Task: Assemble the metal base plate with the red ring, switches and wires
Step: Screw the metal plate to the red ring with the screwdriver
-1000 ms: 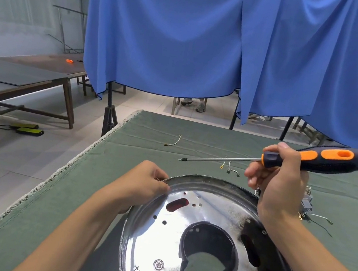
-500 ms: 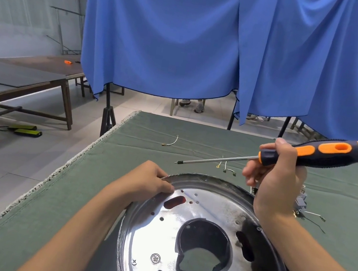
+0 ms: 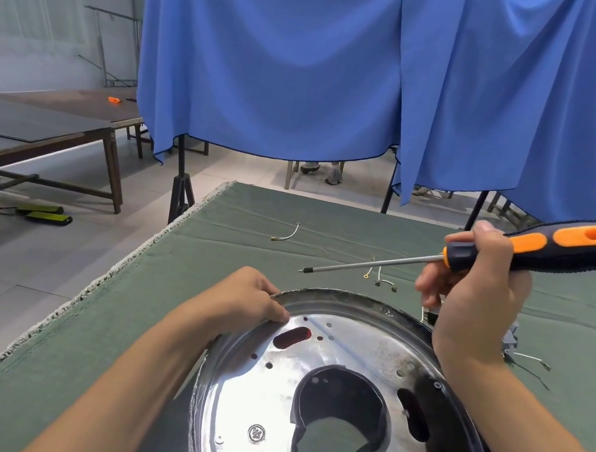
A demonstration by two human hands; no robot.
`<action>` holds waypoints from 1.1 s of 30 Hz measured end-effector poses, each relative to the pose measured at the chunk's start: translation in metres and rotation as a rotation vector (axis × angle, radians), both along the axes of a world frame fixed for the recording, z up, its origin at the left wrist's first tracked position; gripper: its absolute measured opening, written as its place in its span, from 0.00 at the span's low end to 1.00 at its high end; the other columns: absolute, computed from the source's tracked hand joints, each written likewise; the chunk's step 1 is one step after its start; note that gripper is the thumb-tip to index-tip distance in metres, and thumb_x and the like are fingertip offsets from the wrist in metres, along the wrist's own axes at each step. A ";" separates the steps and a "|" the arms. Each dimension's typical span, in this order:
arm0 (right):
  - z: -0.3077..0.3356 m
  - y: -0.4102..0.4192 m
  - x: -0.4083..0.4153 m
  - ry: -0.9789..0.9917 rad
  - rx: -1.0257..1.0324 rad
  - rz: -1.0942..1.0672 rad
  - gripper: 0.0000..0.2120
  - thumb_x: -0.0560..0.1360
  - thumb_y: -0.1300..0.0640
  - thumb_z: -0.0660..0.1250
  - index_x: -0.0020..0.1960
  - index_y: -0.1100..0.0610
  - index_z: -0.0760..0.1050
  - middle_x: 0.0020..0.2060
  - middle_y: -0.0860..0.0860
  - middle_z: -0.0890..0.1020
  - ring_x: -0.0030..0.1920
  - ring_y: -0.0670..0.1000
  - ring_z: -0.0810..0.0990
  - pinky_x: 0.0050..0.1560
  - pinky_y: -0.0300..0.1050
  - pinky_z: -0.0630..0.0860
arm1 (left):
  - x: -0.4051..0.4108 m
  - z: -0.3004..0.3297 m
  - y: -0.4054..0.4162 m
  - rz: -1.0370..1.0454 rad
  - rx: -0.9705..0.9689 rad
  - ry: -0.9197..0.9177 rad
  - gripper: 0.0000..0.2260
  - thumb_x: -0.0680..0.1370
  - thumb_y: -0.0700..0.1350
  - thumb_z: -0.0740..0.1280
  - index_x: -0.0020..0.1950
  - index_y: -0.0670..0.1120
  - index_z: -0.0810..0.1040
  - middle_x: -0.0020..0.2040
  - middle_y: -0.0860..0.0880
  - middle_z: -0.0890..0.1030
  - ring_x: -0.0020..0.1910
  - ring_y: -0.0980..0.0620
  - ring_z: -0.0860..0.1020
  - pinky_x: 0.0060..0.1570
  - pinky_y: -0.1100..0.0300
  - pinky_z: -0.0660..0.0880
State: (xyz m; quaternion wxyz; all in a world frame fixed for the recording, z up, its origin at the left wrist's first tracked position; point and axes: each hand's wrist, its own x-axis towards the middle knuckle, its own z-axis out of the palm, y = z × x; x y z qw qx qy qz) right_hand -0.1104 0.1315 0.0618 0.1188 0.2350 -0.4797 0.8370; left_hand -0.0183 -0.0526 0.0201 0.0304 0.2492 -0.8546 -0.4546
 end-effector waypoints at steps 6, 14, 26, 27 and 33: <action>0.000 -0.001 0.001 0.021 0.007 -0.041 0.18 0.74 0.53 0.60 0.25 0.49 0.71 0.20 0.46 0.67 0.17 0.49 0.70 0.19 0.33 0.60 | -0.001 -0.002 0.001 0.005 0.003 0.006 0.07 0.73 0.41 0.71 0.34 0.46 0.83 0.26 0.52 0.78 0.25 0.56 0.75 0.27 0.71 0.69; 0.009 0.004 0.007 0.028 -0.004 -0.101 0.16 0.72 0.54 0.61 0.26 0.52 0.69 0.21 0.45 0.67 0.17 0.49 0.66 0.20 0.32 0.61 | -0.001 0.000 0.001 0.010 -0.041 -0.011 0.10 0.73 0.42 0.71 0.31 0.48 0.82 0.25 0.54 0.78 0.26 0.57 0.75 0.26 0.70 0.69; 0.014 -0.004 0.008 0.136 0.127 -0.153 0.16 0.72 0.56 0.62 0.27 0.58 0.63 0.19 0.46 0.66 0.21 0.47 0.63 0.21 0.40 0.61 | 0.001 -0.001 0.001 0.009 -0.025 0.009 0.06 0.73 0.42 0.71 0.36 0.45 0.84 0.28 0.52 0.79 0.28 0.56 0.75 0.27 0.71 0.69; 0.015 -0.005 0.008 0.137 0.143 -0.161 0.17 0.72 0.55 0.62 0.27 0.57 0.63 0.19 0.46 0.66 0.21 0.47 0.63 0.22 0.41 0.61 | 0.001 -0.002 0.001 0.006 -0.024 0.015 0.06 0.73 0.42 0.71 0.35 0.45 0.84 0.28 0.51 0.79 0.27 0.56 0.75 0.27 0.71 0.69; 0.013 -0.011 0.004 0.150 0.201 -0.156 0.16 0.70 0.50 0.63 0.24 0.50 0.68 0.19 0.45 0.68 0.21 0.46 0.65 0.22 0.41 0.63 | 0.001 -0.003 0.001 -0.005 -0.015 0.032 0.05 0.73 0.41 0.71 0.38 0.42 0.84 0.29 0.49 0.77 0.28 0.54 0.73 0.28 0.69 0.68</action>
